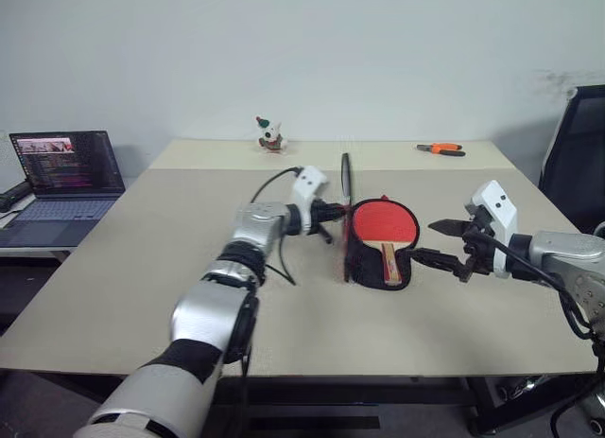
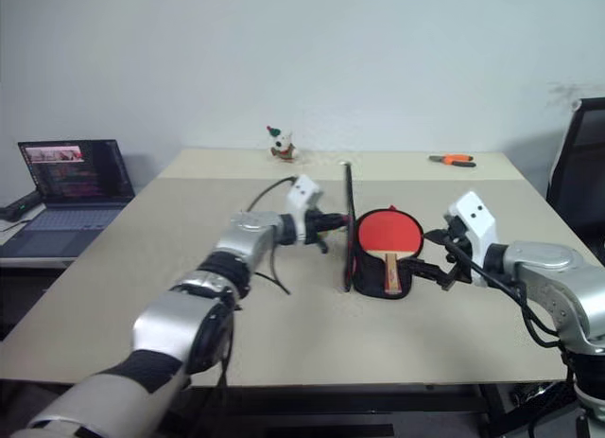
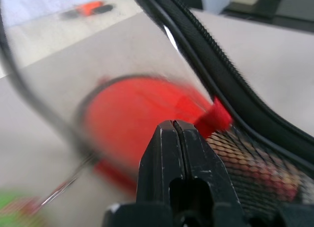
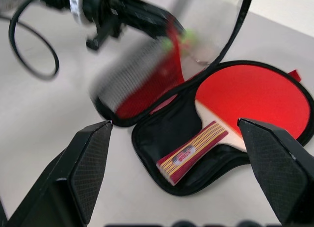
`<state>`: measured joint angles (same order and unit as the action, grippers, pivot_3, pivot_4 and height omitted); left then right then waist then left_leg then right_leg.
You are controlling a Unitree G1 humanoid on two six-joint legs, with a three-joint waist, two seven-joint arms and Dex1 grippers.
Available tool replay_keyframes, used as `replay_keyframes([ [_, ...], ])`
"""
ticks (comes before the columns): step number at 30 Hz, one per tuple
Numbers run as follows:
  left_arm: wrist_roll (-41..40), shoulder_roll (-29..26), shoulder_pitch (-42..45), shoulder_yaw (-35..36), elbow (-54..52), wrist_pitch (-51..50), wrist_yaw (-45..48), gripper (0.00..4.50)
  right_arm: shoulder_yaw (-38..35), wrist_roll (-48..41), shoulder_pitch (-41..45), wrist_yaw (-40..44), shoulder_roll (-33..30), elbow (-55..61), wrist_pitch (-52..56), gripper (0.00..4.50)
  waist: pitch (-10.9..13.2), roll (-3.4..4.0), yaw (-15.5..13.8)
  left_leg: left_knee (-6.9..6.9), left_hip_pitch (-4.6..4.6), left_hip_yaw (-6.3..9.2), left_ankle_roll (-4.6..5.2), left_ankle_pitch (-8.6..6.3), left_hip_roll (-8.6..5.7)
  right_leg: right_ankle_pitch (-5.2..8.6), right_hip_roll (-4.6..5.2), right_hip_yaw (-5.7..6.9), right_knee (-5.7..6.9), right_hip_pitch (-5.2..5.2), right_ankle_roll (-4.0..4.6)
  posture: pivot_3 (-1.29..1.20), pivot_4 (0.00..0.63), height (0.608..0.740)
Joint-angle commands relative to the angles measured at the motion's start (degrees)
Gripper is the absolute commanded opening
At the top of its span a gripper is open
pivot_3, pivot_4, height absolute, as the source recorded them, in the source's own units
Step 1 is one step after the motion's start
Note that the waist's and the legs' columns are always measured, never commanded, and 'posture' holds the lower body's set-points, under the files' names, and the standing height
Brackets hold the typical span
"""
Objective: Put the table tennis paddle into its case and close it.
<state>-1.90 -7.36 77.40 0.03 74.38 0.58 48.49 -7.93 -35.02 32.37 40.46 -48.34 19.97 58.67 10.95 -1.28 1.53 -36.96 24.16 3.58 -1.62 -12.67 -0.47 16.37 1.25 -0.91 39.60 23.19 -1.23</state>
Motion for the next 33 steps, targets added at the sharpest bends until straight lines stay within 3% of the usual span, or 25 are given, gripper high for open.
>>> replay_keyframes([
  [1,1.3,1.1,2.7,0.4,0.4,1.9,-2.3,0.03,-3.1,-0.1,-0.5,-1.7,-1.4,1.0,1.4,4.5,0.0,0.0,0.2,0.01,0.0,0.0,0.0,0.0,0.01,0.0,0.0,0.0,0.0,0.0,0.0,0.0,0.15,0.74],
  [13,-1.1,-6.0,0.3,3.4,-3.2,2.9,8.1,0.03,-0.9,3.8,5.0,-9.1,6.4,-13.0,0.8,4.5,0.0,0.01,0.7,-0.01,-0.31,-0.32,-0.01,0.01,0.05,0.0,-0.1,-0.32,0.34,0.02,0.01,0.0,0.15,0.74],
  [18,-6.2,-13.9,-8.9,4.0,-17.2,-2.6,25.2,0.03,3.9,10.2,10.9,-10.3,12.3,-28.4,-6.1,4.5,0.0,0.03,1.4,0.04,-0.29,-0.41,-0.01,0.01,0.1,0.01,-0.08,-0.39,0.31,0.06,0.02,0.0,0.15,0.74],
  [27,-13.1,-20.8,-25.3,6.7,-47.5,-18.9,19.9,0.03,6.4,17.8,19.8,-8.4,19.5,-54.6,-18.3,4.5,0.0,0.03,1.2,-0.01,-0.26,-0.35,-0.01,0.01,0.11,0.01,-0.02,-0.38,0.32,0.08,0.03,0.0,0.15,0.74],
  [33,-16.1,-22.7,-30.6,7.4,-56.8,-24.5,15.5,0.03,7.3,20.7,22.8,-6.4,21.7,-63.1,-22.2,4.5,0.0,0.03,1.1,-0.01,-0.28,-0.33,-0.02,0.01,0.12,0.0,-0.02,-0.36,0.35,0.07,0.04,0.0,0.15,0.74],
])
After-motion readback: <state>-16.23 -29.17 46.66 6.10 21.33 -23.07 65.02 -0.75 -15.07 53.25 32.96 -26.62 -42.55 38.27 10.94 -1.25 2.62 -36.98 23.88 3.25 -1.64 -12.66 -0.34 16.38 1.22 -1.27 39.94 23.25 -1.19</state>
